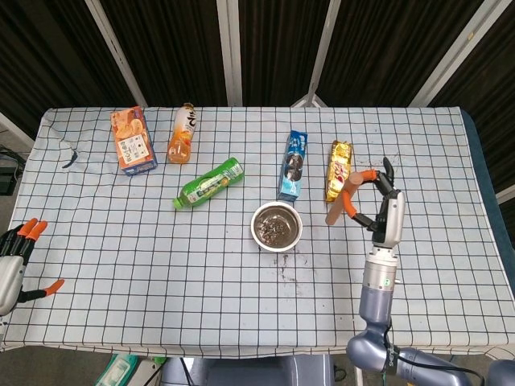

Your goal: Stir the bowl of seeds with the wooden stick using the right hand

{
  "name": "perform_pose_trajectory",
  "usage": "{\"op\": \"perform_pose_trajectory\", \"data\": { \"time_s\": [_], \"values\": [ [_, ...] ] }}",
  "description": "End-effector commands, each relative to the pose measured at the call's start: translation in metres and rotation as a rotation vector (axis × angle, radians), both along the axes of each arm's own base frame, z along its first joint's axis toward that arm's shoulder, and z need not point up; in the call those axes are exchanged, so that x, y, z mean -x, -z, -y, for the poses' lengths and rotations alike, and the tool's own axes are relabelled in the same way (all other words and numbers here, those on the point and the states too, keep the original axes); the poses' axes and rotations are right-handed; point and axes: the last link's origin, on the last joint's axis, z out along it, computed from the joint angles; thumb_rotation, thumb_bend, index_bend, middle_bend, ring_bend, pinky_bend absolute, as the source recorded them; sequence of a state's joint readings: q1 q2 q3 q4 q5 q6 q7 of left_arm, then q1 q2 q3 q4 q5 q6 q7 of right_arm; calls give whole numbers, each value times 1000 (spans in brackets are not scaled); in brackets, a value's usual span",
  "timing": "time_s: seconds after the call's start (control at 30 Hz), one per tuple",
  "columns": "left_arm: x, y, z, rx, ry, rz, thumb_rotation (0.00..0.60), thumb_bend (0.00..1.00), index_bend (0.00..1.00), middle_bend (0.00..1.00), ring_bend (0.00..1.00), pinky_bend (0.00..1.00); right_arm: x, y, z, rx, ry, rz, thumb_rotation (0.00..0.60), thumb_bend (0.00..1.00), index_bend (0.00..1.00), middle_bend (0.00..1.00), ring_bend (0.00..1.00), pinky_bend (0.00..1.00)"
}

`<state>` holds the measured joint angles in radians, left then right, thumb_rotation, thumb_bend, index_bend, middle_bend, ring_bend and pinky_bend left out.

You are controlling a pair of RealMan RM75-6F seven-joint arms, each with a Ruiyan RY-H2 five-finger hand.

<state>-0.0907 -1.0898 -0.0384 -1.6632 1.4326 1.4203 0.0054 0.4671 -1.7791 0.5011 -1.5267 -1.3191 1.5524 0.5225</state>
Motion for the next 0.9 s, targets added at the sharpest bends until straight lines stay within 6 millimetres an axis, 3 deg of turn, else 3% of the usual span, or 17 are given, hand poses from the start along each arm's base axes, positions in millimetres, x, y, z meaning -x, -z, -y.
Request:
{"op": "perform_pose_trajectory", "data": {
  "time_s": [0.03, 0.4, 0.9],
  "values": [
    [0, 0, -1, 2, -4, 3, 600, 24, 0, 0, 0, 0, -12, 16, 1, -34, -16, 7, 600, 693, 770, 653, 509, 0],
    [-1, -1, -2, 3, -15, 24, 600, 24, 0, 0, 0, 0, -44, 48, 8, -74, -47, 38, 600, 693, 770, 653, 509, 0],
    [-2, -1, -4, 9, -27, 42, 600, 24, 0, 0, 0, 0, -56, 90, 9, -100, -42, 56, 600, 693, 770, 653, 509, 0]
  ]
}}
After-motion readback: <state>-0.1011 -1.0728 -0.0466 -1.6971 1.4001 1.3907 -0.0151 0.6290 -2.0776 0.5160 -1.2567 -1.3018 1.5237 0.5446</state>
